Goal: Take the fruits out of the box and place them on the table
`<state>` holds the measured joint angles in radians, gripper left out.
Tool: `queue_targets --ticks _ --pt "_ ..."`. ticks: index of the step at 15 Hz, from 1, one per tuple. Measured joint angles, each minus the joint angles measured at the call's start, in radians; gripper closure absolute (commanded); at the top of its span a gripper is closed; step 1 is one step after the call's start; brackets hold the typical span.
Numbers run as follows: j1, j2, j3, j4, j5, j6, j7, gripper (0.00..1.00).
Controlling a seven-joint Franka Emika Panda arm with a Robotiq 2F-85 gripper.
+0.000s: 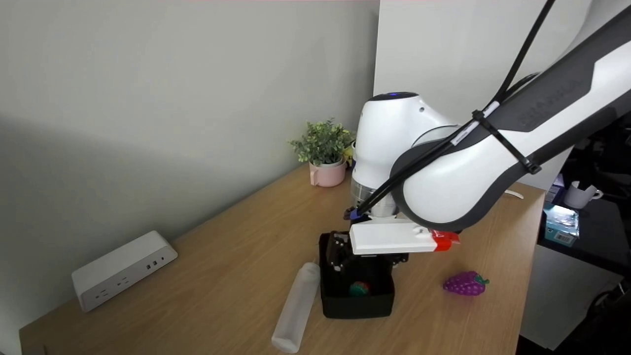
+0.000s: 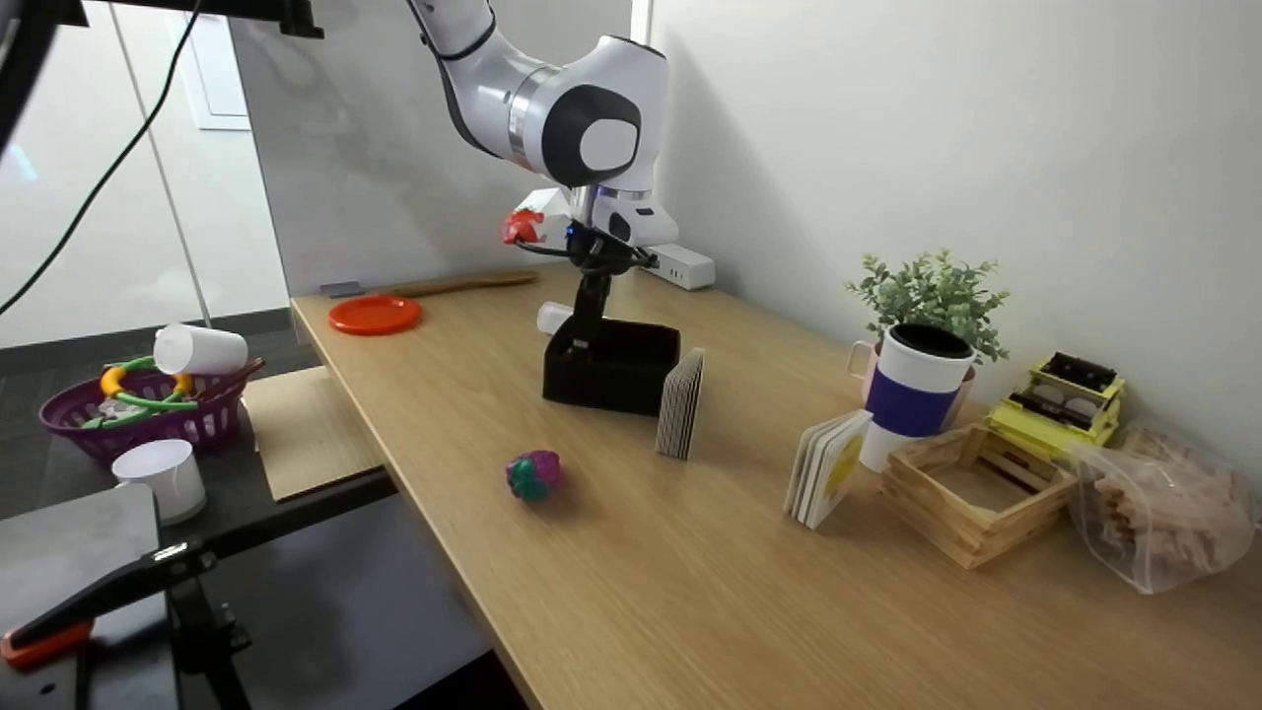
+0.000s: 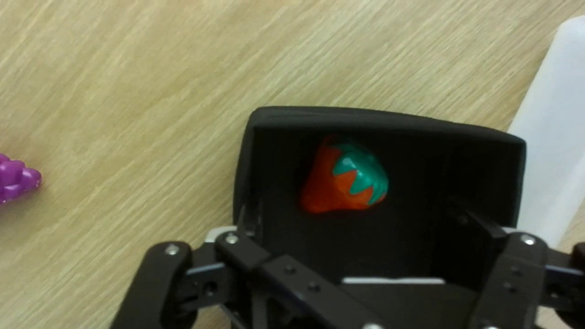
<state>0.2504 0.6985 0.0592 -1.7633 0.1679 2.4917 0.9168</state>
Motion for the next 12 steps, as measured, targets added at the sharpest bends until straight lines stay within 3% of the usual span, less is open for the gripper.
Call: queue_targets --ticks 4,5,6,12 --pt "0.0 0.035 0.001 0.024 0.001 -0.009 0.0 0.0" --pt "0.0 0.044 0.001 0.032 0.002 -0.012 0.0 0.09" --pt "0.0 0.052 0.001 0.037 0.003 -0.015 0.0 0.26" --pt "-0.002 0.071 0.001 0.063 0.017 -0.029 0.0 0.69"
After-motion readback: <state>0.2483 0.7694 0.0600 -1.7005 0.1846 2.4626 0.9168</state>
